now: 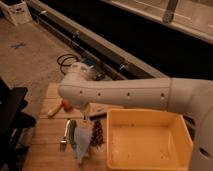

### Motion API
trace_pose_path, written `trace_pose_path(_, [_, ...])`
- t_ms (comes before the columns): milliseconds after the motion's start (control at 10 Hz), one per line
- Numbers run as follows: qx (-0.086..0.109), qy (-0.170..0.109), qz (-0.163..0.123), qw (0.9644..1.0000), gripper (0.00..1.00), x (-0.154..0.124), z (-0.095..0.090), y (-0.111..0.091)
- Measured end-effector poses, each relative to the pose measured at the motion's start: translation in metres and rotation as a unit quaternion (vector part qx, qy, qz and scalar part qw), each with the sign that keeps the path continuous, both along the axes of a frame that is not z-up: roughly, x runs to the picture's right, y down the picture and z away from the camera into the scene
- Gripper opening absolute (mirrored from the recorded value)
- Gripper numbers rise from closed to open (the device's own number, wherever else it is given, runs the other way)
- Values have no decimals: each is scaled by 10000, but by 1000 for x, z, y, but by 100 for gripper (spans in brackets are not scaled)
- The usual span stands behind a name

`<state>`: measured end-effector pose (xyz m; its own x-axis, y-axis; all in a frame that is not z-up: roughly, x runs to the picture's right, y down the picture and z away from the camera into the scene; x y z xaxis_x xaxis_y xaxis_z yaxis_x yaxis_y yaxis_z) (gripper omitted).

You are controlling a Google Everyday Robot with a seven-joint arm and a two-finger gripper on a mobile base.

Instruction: Place fork in metal cup

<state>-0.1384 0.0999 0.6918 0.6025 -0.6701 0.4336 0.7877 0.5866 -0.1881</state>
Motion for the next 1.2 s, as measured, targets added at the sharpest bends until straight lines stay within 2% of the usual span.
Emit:
trace_pose_path(200, [-83, -48, -118, 9999, 65, -8, 1, 7])
trace_pose_path(600, [-69, -39, -133, 9999, 65, -8, 2, 7])
trace_pose_path(800, [-17, -248, -418, 9988, 65, -22, 6, 12])
trace_pose_path(900, [-26, -431, -604, 9972, 65, -36, 11, 17])
trace_pose_path(1000, [-44, -725, -821, 9940, 65, -55, 17, 25])
trace_pose_path(1200, [-5, -1287, -1284, 9833, 65, -78, 25, 38])
